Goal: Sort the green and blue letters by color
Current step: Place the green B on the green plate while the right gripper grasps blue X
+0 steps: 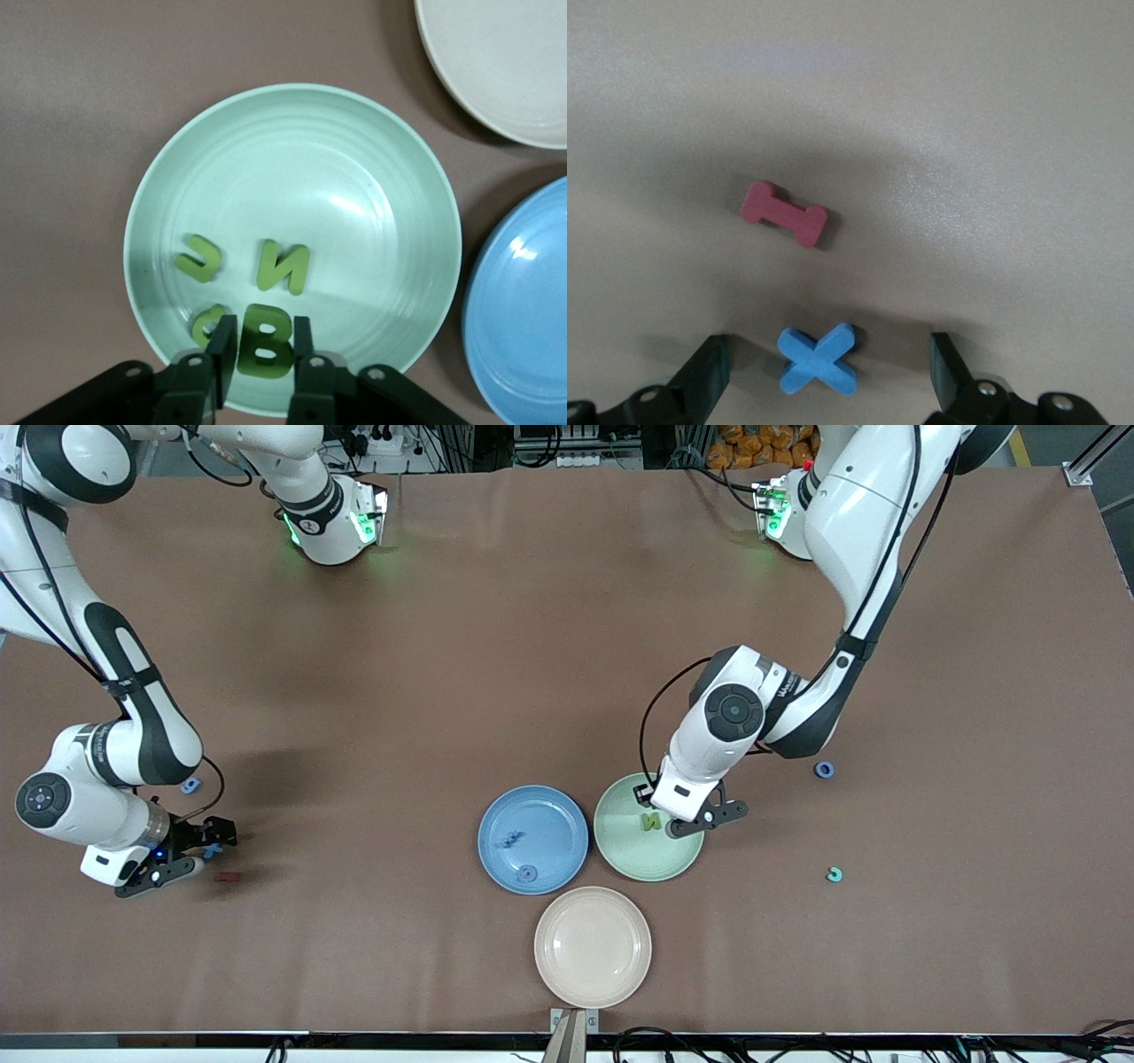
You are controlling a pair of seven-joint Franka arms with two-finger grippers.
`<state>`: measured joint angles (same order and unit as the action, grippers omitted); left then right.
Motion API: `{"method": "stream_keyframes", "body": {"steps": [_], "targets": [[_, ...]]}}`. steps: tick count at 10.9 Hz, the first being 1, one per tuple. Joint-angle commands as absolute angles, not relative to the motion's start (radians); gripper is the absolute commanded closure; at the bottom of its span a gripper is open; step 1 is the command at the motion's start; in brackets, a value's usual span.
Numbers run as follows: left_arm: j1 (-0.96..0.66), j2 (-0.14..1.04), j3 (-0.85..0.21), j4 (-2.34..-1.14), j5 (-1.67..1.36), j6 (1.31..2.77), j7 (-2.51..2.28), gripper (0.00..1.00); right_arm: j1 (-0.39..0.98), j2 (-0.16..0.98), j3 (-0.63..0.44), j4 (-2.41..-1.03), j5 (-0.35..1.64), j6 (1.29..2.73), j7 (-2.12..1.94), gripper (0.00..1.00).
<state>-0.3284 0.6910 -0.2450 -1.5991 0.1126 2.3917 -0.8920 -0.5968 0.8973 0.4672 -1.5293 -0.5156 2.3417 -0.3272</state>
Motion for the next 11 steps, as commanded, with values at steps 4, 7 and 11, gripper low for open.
{"method": "stream_keyframes", "body": {"steps": [4,7,11], "targets": [[-0.295,0.677,-0.230,-1.577,0.164,2.370,-0.867,0.00,-0.620,0.890,0.491,-1.545,-0.522,2.332,-0.339,0.00],[-0.220,0.661,-0.230,-1.600,0.169,2.361,-0.735,0.00,-0.623,0.888,0.494,-1.545,-0.522,2.332,-0.357,0.99],[-0.098,0.658,-0.229,-1.624,0.169,2.359,-0.519,0.00,-0.658,0.888,0.531,-1.557,-0.522,2.332,-0.357,1.00]]}}
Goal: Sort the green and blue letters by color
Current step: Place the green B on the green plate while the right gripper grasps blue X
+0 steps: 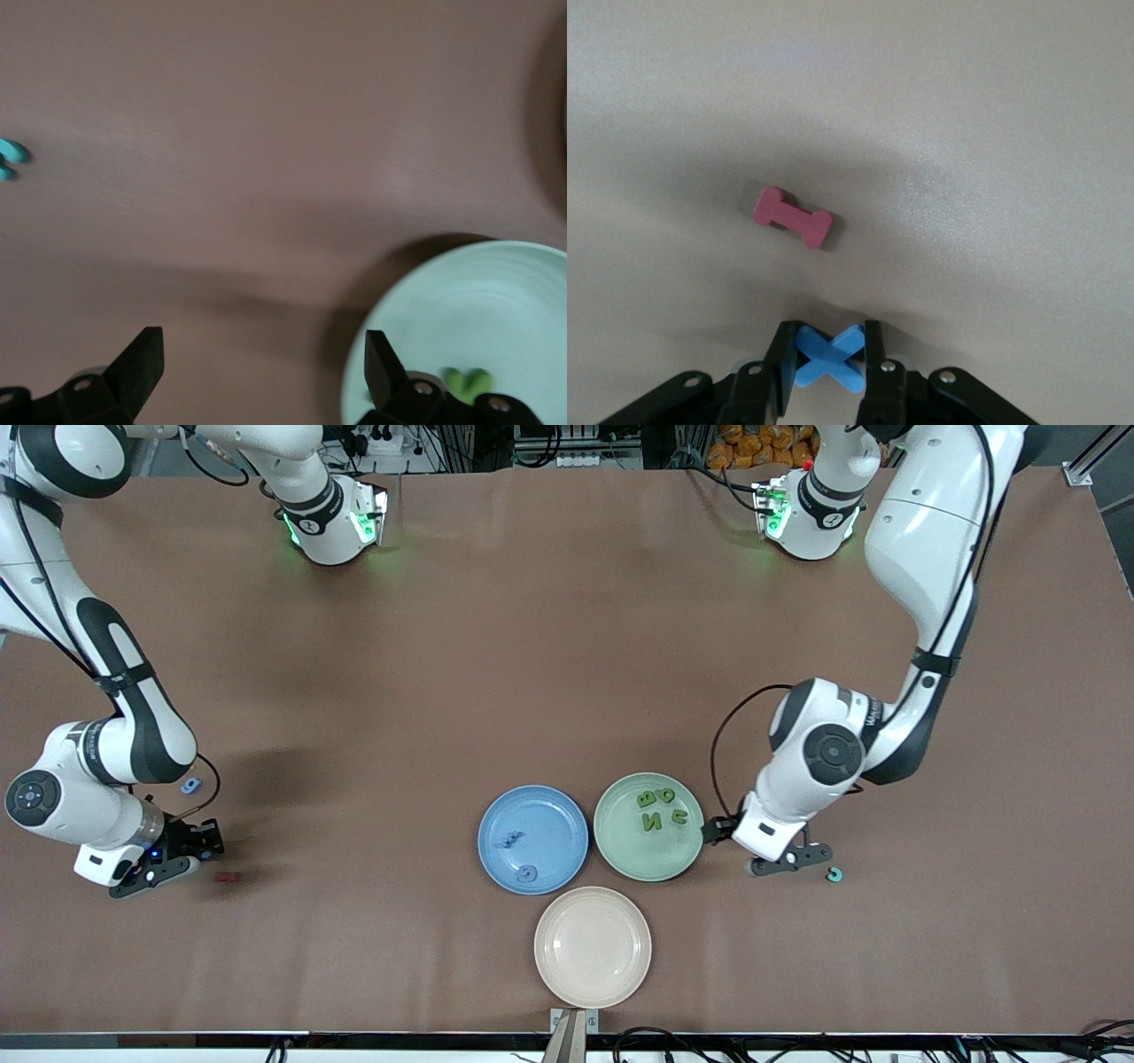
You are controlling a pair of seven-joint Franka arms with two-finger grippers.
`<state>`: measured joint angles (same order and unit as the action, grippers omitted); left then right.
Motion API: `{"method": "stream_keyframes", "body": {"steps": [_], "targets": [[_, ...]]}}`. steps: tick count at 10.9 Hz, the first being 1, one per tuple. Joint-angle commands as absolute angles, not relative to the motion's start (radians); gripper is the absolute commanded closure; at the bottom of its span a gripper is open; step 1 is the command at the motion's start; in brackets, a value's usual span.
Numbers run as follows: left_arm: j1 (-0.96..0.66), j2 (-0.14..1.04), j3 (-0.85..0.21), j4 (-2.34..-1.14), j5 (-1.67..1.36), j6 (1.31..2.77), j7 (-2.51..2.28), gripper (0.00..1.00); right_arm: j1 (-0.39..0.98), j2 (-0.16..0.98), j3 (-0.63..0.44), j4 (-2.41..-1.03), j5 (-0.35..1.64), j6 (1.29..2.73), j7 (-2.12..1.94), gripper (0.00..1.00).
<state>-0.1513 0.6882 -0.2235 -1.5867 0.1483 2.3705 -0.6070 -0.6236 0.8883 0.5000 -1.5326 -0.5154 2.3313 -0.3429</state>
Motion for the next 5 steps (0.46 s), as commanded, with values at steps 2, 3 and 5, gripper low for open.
{"method": "stream_keyframes", "body": {"steps": [2,3,5], "targets": [[-0.060,0.650,-0.222,-1.632,0.169,2.353,-0.457,0.00,-0.678,0.885,0.572,-1.552,-0.523,2.301,-0.351,1.00],[-0.054,0.641,-0.210,-1.635,0.169,2.342,-0.451,0.00,-0.681,0.881,0.595,-1.546,-0.522,2.274,-0.344,1.00],[-0.043,0.626,-0.184,-1.634,0.176,2.336,-0.420,0.00,-0.675,0.879,0.643,-1.536,-0.523,2.238,-0.258,1.00]]}}
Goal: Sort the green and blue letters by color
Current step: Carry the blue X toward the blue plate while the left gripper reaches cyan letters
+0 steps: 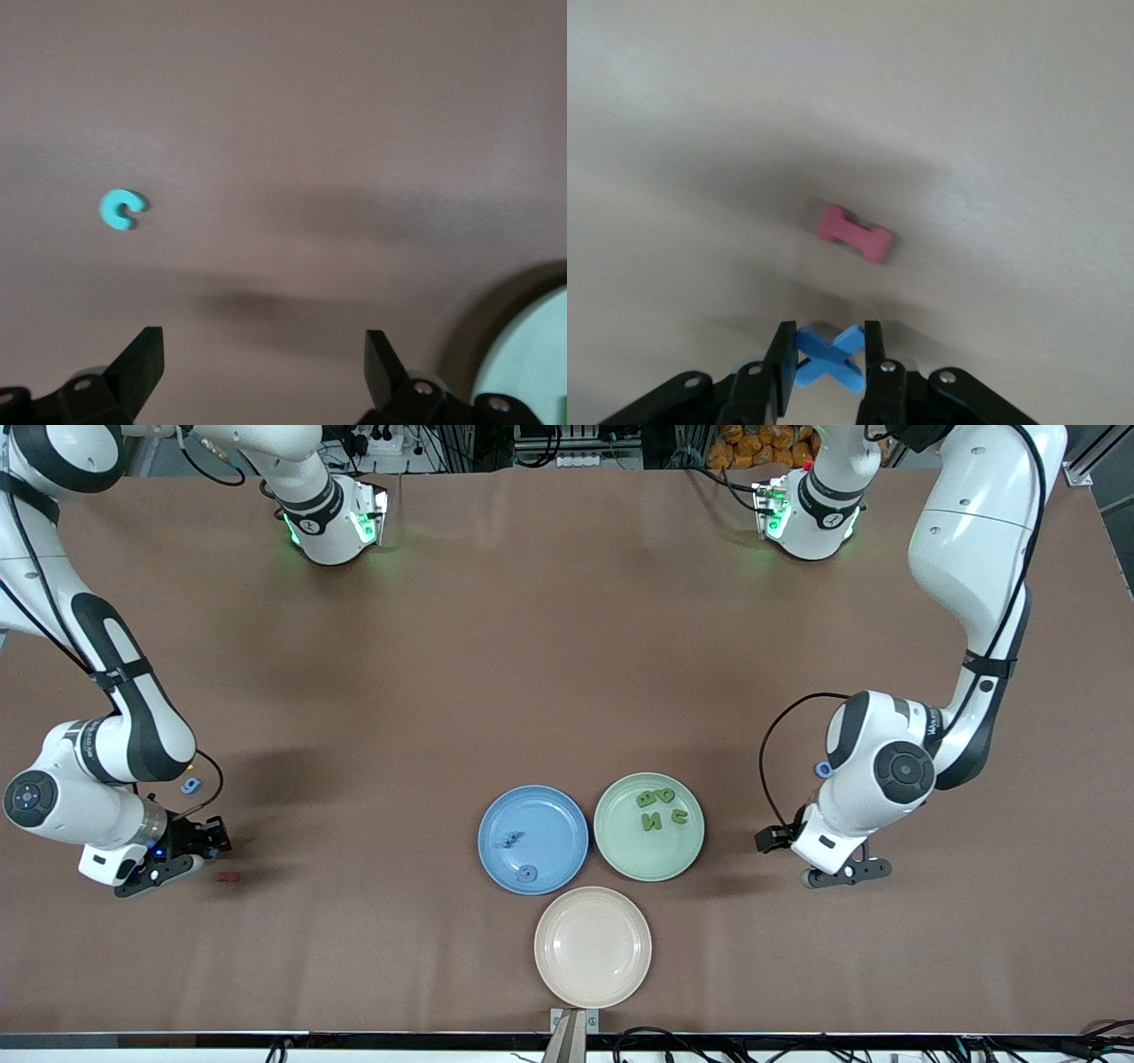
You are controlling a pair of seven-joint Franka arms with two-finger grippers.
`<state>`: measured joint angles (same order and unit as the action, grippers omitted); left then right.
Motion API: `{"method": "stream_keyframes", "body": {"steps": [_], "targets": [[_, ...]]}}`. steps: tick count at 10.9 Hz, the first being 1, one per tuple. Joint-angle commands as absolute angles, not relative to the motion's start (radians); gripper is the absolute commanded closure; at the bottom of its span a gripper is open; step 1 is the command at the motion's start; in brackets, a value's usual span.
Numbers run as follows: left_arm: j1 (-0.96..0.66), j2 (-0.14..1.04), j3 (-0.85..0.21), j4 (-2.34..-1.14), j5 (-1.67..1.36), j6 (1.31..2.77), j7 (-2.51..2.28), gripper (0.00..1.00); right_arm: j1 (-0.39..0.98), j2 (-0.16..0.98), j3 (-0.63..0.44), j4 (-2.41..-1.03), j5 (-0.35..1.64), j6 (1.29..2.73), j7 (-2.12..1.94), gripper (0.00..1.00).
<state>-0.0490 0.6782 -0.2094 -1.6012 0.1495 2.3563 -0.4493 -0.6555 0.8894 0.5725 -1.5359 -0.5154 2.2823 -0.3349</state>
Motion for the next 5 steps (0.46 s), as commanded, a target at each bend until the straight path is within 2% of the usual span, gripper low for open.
{"method": "stream_keyframes", "body": {"steps": [1,5], "targets": [[-0.035,0.615,-0.178,-1.634,0.220,2.335,-0.414,0.00,-0.664,0.879,0.658,-1.534,-0.523,2.232,-0.211,1.00],[0.009,0.577,-0.178,-1.675,0.268,2.315,-0.400,0.00,-0.598,0.879,0.710,-1.543,-0.523,2.217,0.035,1.00]]}}
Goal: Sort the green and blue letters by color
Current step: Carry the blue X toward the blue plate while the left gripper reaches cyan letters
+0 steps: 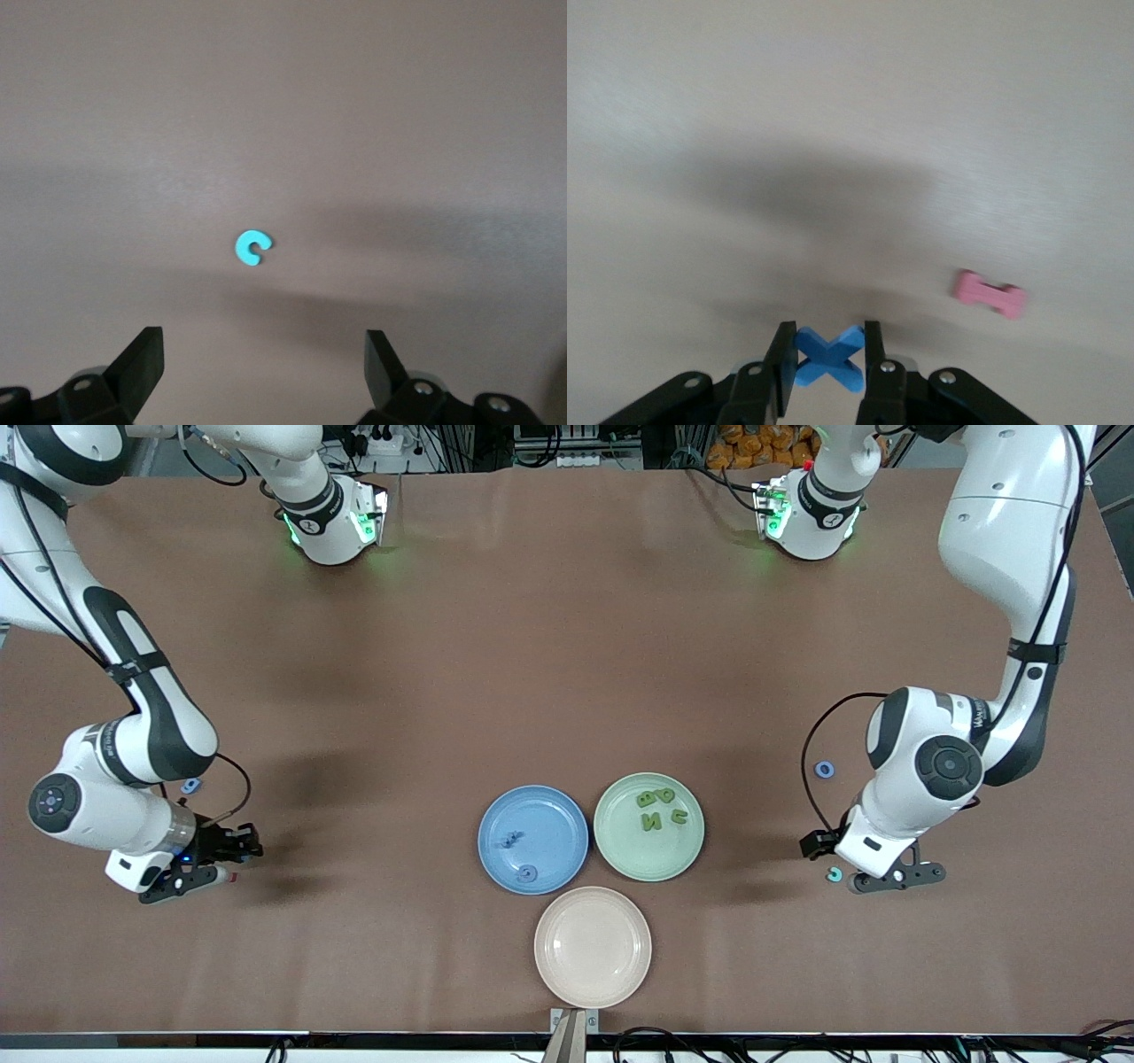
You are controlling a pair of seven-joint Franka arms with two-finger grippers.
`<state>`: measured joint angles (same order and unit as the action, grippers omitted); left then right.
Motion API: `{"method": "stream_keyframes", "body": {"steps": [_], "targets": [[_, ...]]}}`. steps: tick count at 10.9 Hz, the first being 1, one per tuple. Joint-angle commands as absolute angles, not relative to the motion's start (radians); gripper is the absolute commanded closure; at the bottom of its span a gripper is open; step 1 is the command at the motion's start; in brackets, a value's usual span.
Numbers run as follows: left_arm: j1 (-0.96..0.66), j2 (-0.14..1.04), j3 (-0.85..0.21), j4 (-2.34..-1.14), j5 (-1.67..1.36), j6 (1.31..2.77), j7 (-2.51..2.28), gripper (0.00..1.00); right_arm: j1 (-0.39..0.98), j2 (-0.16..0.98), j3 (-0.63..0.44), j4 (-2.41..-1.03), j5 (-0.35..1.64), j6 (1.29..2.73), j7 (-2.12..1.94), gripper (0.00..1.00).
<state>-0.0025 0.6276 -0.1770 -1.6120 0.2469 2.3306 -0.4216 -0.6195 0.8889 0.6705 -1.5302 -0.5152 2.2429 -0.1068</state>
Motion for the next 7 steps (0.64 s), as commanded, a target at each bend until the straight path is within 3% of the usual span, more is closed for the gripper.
{"method": "stream_keyframes", "body": {"steps": [1,7], "targets": [[0.012,0.569,-0.179,-1.681,0.268,2.315,-0.397,0.00,-0.579,0.879,0.730,-1.542,-0.523,2.186,0.108,1.00],[0.038,0.456,-0.179,-1.759,0.253,2.313,-0.312,0.00,-0.330,0.884,0.742,-1.485,-0.535,2.184,0.680,1.00]]}}
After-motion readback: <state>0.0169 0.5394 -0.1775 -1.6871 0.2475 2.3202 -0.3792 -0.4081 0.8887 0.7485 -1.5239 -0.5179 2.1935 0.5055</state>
